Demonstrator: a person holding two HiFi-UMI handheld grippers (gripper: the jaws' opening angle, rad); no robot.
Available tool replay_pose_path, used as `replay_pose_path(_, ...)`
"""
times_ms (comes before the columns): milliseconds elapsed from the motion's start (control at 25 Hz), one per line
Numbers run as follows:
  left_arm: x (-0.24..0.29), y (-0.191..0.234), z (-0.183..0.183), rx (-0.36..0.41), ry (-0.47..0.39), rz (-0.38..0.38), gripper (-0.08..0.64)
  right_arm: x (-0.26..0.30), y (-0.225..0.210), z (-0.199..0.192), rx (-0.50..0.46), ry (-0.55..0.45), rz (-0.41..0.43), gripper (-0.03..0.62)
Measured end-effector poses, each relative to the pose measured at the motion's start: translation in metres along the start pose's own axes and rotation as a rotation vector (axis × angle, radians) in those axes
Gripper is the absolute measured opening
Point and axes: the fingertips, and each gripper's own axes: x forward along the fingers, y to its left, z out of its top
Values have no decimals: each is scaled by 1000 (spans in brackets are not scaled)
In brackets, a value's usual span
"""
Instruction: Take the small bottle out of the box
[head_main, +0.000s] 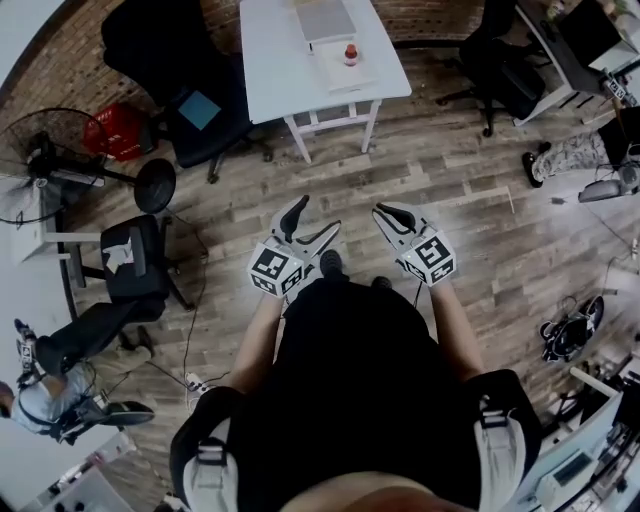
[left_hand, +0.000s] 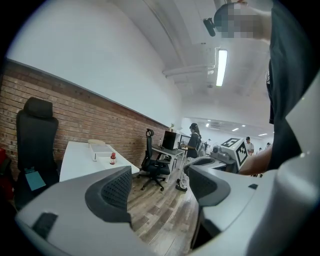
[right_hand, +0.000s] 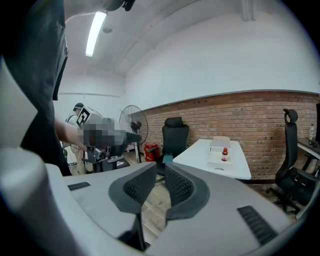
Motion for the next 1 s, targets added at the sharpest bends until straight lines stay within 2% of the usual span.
replay_pose_path(80,-4,12,1,6,4,-11,353,12,4,4,-1,-5,-6,132)
replay_pose_path(280,-9,33,-1,17,22,-38,353,33,6,8,4,-11,-45,295)
replay_pose_path(640,-15,57,-4,23,30,-80,353,52,6,9,20,10,-103,318)
replay_pose_path(1000,-21,80,-10,-9,32,-41,353,67,5,8,13,42,-95,318)
